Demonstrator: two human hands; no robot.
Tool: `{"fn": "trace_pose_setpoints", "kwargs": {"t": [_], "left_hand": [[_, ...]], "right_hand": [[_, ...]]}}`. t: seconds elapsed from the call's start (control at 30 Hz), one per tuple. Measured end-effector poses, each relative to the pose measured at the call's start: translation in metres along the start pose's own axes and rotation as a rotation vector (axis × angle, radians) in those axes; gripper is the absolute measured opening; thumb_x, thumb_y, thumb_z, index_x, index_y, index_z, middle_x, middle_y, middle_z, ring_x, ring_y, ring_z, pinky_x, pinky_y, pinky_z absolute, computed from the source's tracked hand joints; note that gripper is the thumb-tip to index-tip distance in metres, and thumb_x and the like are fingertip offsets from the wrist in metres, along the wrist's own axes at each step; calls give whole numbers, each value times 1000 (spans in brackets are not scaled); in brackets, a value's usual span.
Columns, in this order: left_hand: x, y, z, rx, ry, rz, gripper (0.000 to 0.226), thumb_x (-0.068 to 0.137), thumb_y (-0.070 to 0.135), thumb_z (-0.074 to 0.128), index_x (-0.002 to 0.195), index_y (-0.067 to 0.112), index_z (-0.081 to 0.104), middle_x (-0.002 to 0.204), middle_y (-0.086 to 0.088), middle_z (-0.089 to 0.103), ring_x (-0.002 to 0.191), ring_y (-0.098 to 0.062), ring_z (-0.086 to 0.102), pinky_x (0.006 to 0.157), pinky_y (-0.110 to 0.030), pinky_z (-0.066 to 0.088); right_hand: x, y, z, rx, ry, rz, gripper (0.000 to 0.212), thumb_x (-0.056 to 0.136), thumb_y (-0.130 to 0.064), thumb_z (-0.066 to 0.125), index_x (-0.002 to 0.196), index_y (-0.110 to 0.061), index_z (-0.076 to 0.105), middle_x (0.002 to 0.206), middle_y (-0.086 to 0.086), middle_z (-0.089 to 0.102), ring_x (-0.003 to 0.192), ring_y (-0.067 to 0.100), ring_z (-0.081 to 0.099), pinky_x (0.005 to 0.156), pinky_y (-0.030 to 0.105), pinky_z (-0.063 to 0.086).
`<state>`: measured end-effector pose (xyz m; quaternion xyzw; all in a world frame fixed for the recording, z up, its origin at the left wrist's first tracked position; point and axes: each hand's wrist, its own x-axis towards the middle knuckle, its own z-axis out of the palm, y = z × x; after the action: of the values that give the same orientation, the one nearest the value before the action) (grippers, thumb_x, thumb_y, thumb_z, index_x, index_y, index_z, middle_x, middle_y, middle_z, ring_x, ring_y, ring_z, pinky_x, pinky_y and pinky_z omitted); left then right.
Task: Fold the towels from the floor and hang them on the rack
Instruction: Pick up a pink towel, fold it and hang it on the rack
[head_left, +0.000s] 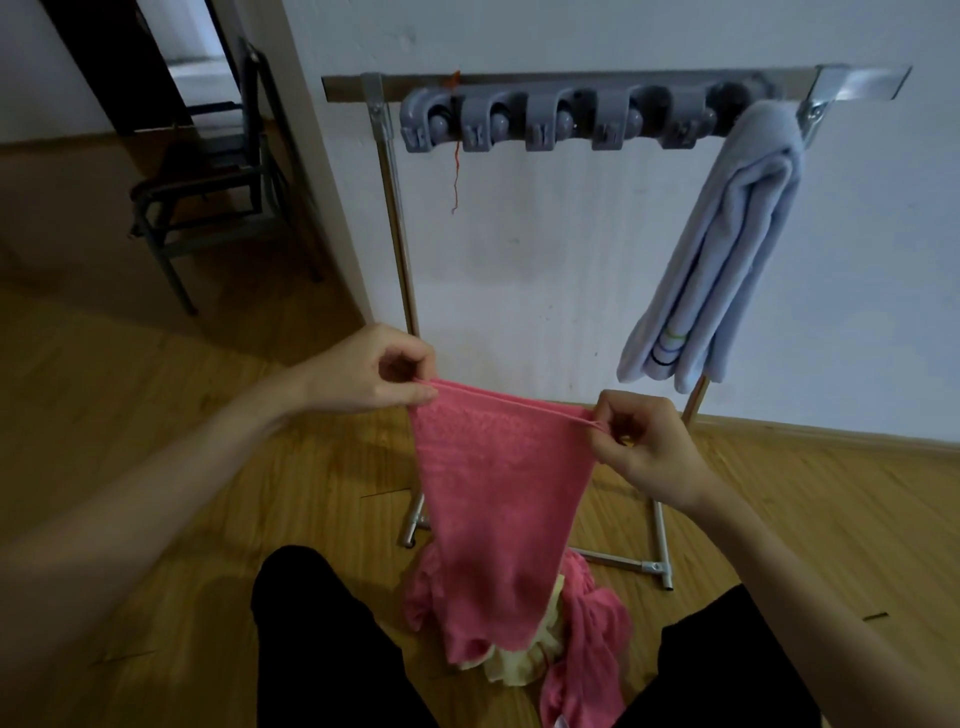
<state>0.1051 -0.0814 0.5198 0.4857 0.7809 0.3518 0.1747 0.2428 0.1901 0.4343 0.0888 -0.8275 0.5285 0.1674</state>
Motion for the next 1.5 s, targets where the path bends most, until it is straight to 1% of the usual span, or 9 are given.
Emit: {"fn": "trace_pose_setpoints", "kwargs": {"t": [0.27,0.4,0.53,0.73,0.87,1.03,1.17,1.33,1.5], "left_hand": [[5,10,6,-77,-19,32,12,78,29,69,67,30,63,69,2,61,65,-15,60,62,-23,51],[7,10,10,-38,50,43,19,79,30,69,71,13,64,71,-3,62,68,-20,61,63,-31,53],[7,11,11,-35,102,60,14,81,19,71,71,13,64,71,-3,63,69,-19,62,64,-30,54],[5,18,14,-17,161,63,16,82,8,71,86,5,56,83,-13,59,77,-27,61,70,-43,56],[2,27,12,-14,14,57,23,86,19,66,107,22,57,85,-12,53,77,-27,56,70,-43,53],[3,47,9,153,-274,46,23,88,9,64,109,18,69,89,20,59,86,-8,59,73,-22,48],[2,52,3,159,-461,-34,43,77,9,77,118,14,65,104,4,65,96,-10,64,86,-28,54],[7,44,13,458,-379,231,33,79,-4,67,107,12,70,96,0,68,86,-8,65,79,-19,52],[10,44,23,626,-174,549,16,88,19,60,93,11,72,86,-2,65,82,-8,54,74,-13,38]], "right_hand": [[-1,-7,-6,51,37,-8,27,80,-12,65,62,-5,47,53,16,48,49,27,42,48,36,36],[-4,-10,-8,139,60,27,24,87,4,63,74,1,43,51,16,52,46,25,47,46,33,39],[-5,-11,-9,142,102,43,20,84,-3,67,96,2,52,59,18,63,51,23,59,51,23,48],[5,-3,-12,60,230,40,14,76,-16,73,80,-3,70,72,6,70,65,16,67,60,27,56],[17,0,-7,195,263,72,21,85,-20,63,84,1,62,75,6,61,74,12,58,69,24,50],[37,-6,14,86,237,44,15,98,-14,52,90,-2,51,68,2,47,63,8,43,56,24,35],[48,-14,21,117,256,30,14,96,-11,54,84,-14,50,64,-6,47,55,0,41,53,15,31],[50,-14,27,114,237,24,13,95,-10,56,84,-10,50,65,-4,50,55,-1,44,54,14,33],[51,-12,22,131,256,30,13,95,-10,56,83,-11,50,64,-2,49,54,-1,42,53,14,32]]}}
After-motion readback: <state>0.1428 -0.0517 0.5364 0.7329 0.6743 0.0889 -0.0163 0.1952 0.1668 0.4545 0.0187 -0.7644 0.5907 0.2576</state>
